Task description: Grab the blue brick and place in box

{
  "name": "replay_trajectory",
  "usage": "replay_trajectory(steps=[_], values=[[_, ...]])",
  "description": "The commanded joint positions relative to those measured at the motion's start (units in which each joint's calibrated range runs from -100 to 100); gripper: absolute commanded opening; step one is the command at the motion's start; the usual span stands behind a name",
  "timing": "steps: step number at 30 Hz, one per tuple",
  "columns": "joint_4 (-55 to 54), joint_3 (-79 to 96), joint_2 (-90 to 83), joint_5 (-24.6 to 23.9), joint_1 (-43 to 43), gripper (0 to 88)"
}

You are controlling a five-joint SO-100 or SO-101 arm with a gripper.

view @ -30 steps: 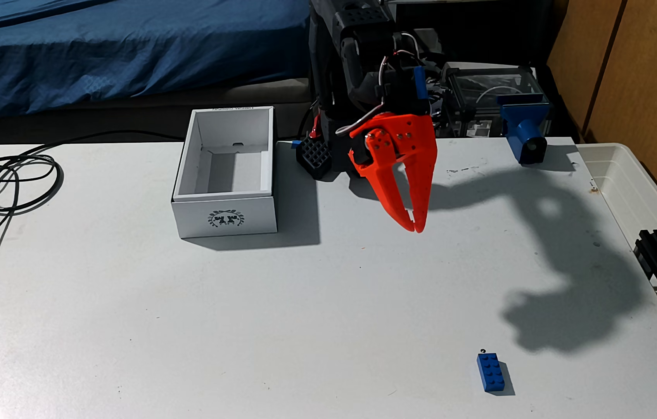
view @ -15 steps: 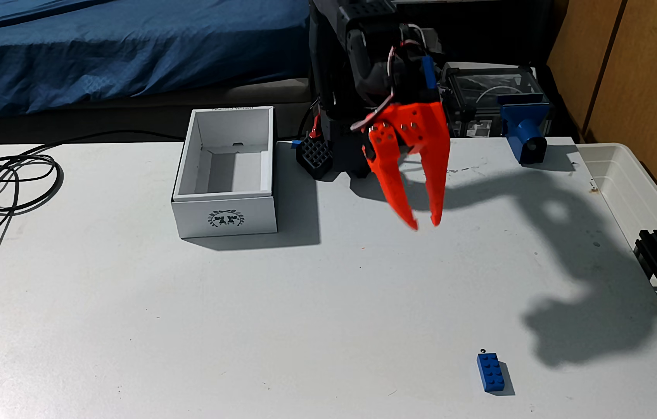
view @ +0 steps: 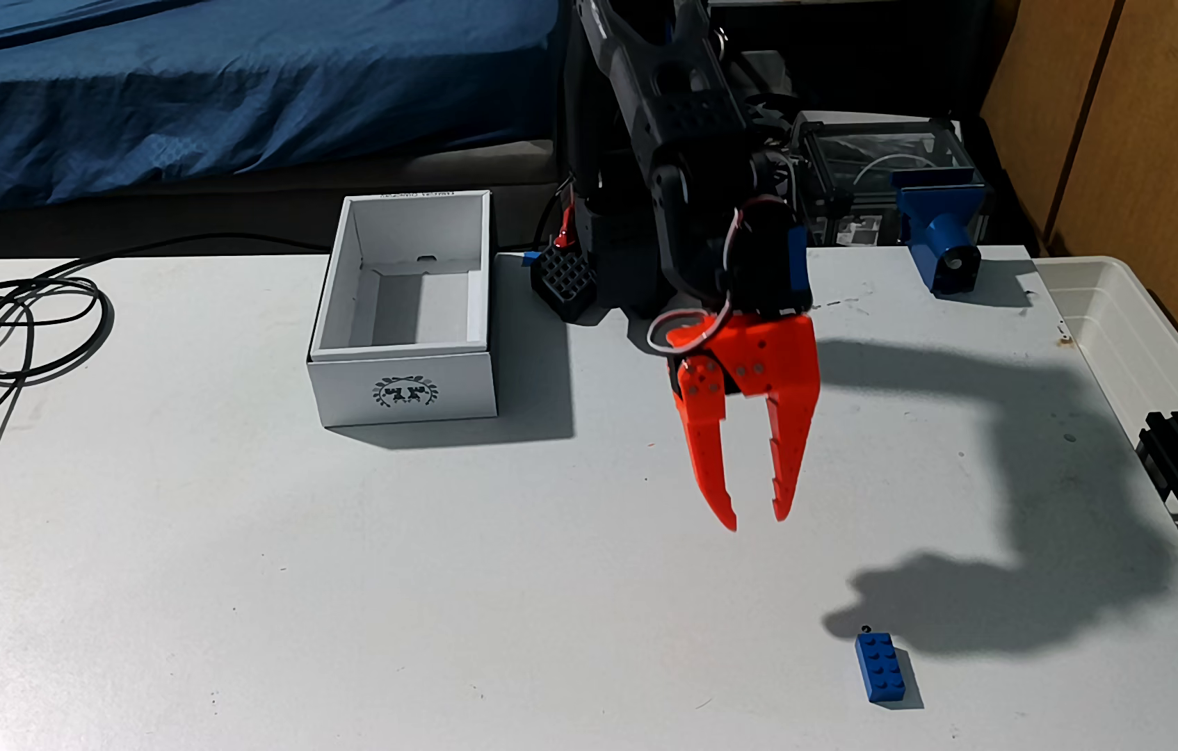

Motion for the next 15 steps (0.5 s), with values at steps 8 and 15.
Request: replay_trajectory(steps=[8, 15], values=[[1.7, -3.3, 0.8, -0.4, -4.4, 25.4], [1.3, -5.6, 1.6, -0.4, -5.9, 32.6]])
